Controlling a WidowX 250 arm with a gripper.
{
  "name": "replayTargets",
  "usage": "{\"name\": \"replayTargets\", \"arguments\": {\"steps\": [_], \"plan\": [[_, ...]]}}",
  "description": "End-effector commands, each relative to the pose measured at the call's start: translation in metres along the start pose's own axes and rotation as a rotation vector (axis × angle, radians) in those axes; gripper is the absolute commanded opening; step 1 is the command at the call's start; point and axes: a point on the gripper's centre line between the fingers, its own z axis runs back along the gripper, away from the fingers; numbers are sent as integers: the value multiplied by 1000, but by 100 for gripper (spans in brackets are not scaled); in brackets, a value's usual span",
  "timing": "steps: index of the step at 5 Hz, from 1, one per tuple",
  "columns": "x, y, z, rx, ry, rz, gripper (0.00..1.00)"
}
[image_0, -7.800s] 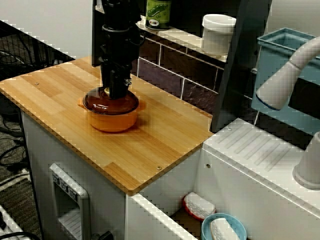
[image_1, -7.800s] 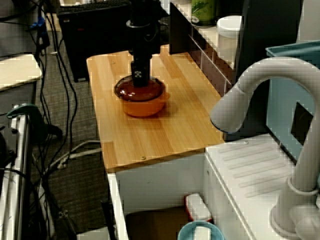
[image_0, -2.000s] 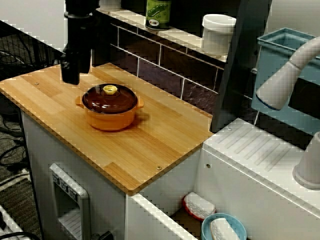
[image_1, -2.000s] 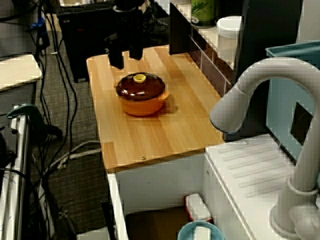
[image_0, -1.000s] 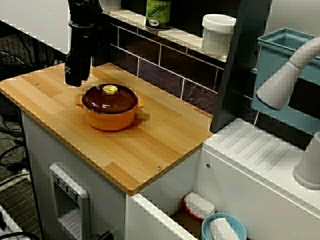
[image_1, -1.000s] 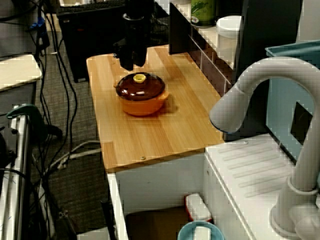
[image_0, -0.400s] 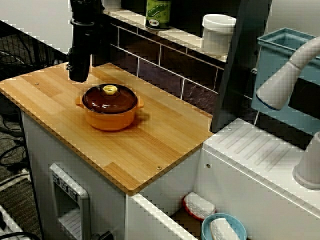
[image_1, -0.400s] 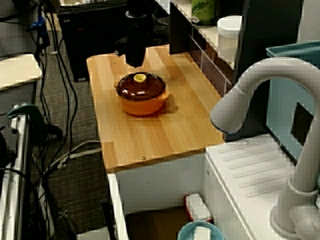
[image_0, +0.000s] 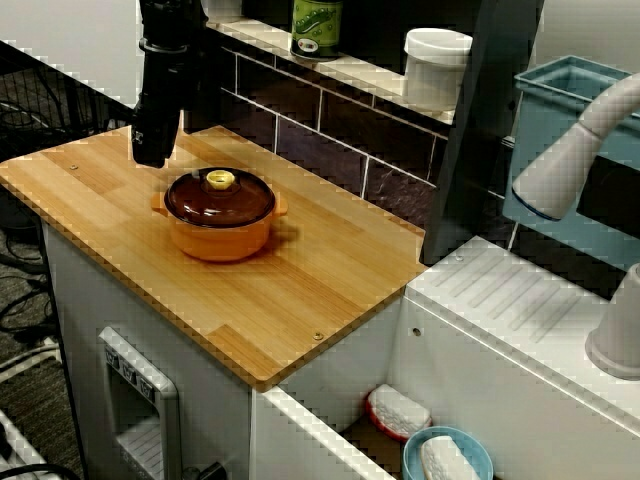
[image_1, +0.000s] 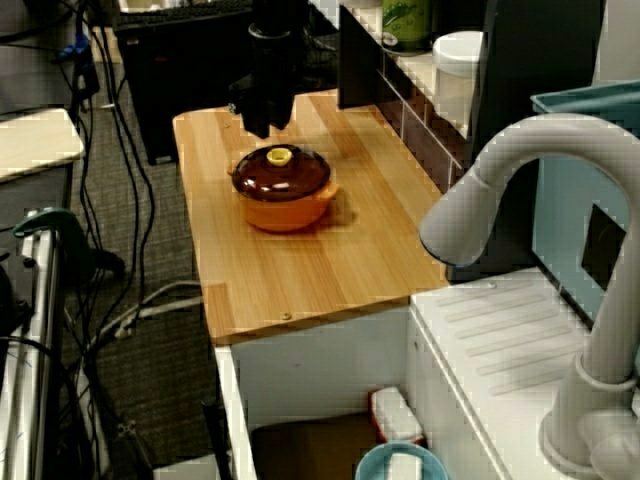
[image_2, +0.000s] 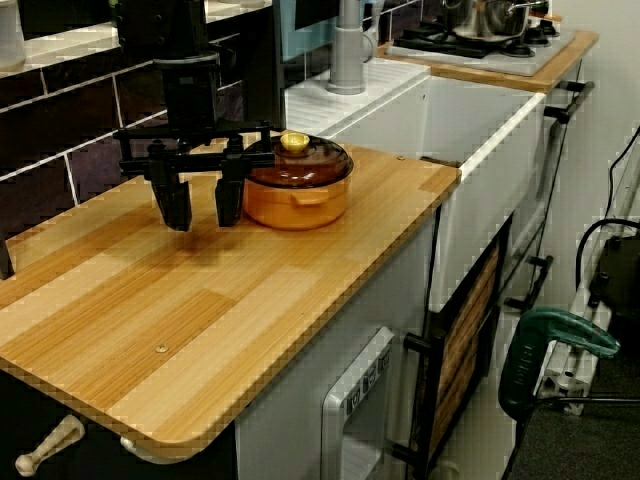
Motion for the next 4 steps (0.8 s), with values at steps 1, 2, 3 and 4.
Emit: {"name": "replayTargets", "arguments": {"steps": [1, 2, 3, 4], "plan": [[2, 8, 7, 28, 1, -103, 100], [3, 5, 7, 28, 1, -157, 100], [7, -5, 6, 26, 0, -202, 100], [14, -15, 10, 4, -25, -204, 100]]}}
